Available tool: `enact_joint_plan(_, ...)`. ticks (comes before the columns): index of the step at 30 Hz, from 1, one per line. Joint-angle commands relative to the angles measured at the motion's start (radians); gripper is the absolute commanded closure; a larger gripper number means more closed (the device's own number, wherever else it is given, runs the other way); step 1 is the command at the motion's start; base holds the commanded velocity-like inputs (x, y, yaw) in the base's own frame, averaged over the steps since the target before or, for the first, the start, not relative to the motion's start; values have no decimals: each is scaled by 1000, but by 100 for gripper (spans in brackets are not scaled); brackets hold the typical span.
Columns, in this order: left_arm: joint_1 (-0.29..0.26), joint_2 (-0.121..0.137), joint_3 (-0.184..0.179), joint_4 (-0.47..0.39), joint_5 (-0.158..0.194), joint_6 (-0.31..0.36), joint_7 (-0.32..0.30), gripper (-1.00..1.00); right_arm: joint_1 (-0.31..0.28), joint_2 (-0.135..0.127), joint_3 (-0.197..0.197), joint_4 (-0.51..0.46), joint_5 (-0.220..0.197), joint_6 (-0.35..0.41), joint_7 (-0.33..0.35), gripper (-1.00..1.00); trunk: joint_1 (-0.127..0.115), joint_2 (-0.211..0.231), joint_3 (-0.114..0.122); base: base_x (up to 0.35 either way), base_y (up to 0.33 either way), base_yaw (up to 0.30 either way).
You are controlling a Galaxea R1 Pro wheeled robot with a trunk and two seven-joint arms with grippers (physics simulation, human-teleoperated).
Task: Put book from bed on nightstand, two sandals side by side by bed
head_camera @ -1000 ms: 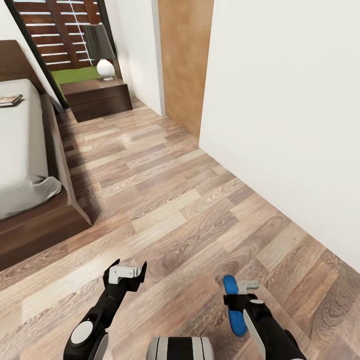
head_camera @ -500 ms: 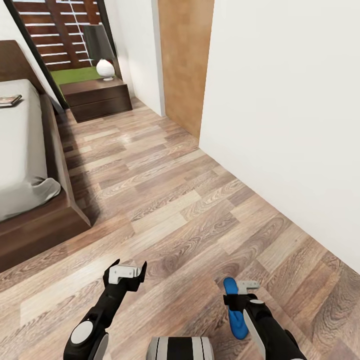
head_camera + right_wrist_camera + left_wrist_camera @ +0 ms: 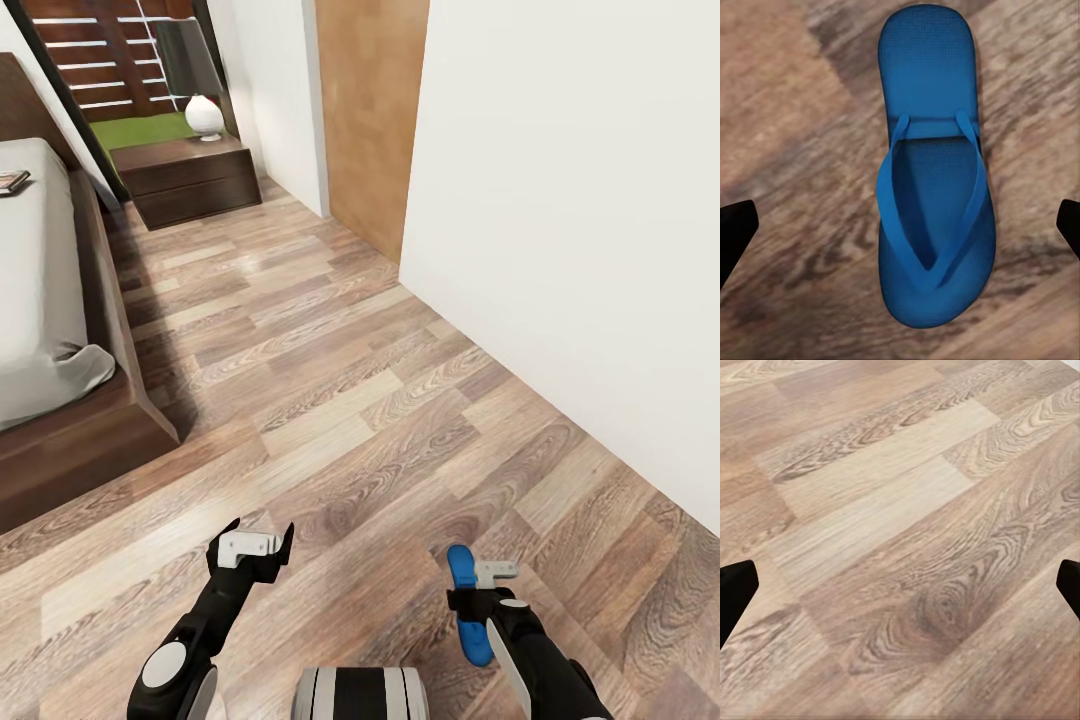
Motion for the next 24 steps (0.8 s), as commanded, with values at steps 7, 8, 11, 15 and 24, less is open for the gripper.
enact_joint_plan(7,0,0,0,-1,1,6,1,-100,-1,-1,-1,-8,1,9,-10,-100,0,0,-1,0,0,0)
enact_joint_plan(8,0,0,0,-1,1,6,1,-100,-2,-1,-1,-8,1,10,-10,-100,0,0,-1,0,0,0)
enact_joint_plan(11,0,0,0,-1,1,6,1,-100,-3,0,-1,-8,1,11,-10,-100,0,0,-1,0,0,0)
enact_joint_plan(15,0,0,0,-1,1,6,1,-100,-5,0,-1,-6,-1,13,-10,-100,0,0,-1,0,0,0)
enact_joint_plan(24,0,0,0,-1,1,6,1,-100,-9,2,-1,37,-1,9,-10,-100,0,0,-1,0,0,0)
